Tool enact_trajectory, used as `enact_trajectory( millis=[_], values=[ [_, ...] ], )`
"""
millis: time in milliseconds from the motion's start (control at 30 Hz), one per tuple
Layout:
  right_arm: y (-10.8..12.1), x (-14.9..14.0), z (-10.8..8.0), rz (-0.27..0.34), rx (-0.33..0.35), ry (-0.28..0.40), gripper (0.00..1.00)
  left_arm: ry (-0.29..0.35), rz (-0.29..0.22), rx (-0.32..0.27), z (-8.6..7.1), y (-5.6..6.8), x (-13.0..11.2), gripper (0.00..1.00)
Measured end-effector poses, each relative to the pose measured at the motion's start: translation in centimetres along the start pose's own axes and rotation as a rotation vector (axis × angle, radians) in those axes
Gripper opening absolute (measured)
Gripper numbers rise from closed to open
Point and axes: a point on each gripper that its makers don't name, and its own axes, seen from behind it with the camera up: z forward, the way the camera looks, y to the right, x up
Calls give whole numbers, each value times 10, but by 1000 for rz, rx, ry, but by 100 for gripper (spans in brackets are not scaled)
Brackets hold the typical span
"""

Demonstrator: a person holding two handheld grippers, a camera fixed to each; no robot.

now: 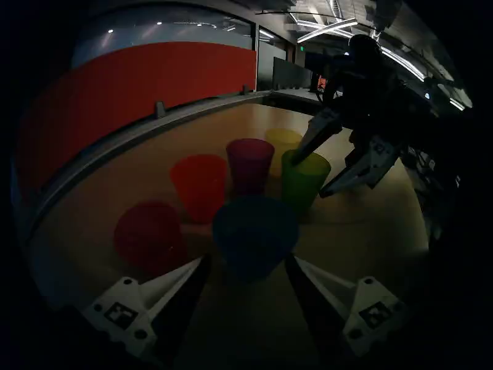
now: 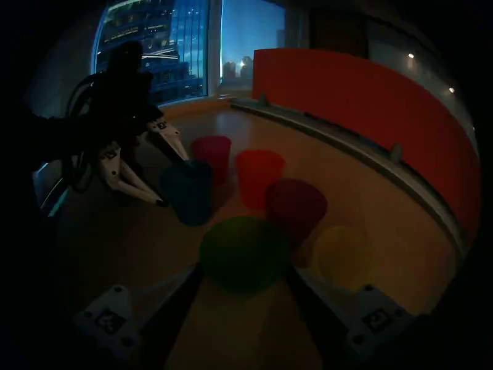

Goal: Pour water

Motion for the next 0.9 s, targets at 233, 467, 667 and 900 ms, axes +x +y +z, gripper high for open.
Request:
enact_trajectory(
  millis=[233,467,667,900],
  values=[
    [0,0,6,1,4,-3,97,-7,14,-2,7,2,3,88],
    [0,1,9,2,7,-4,97,-15,9,-13,12,4,7,87],
    [-1,2,11,5,9,-2,97,-16,10,-23,15,6,11,87],
    [-1,3,13,3,9,-2,96,-19,14,-21,20,6,11,86]
  ],
)
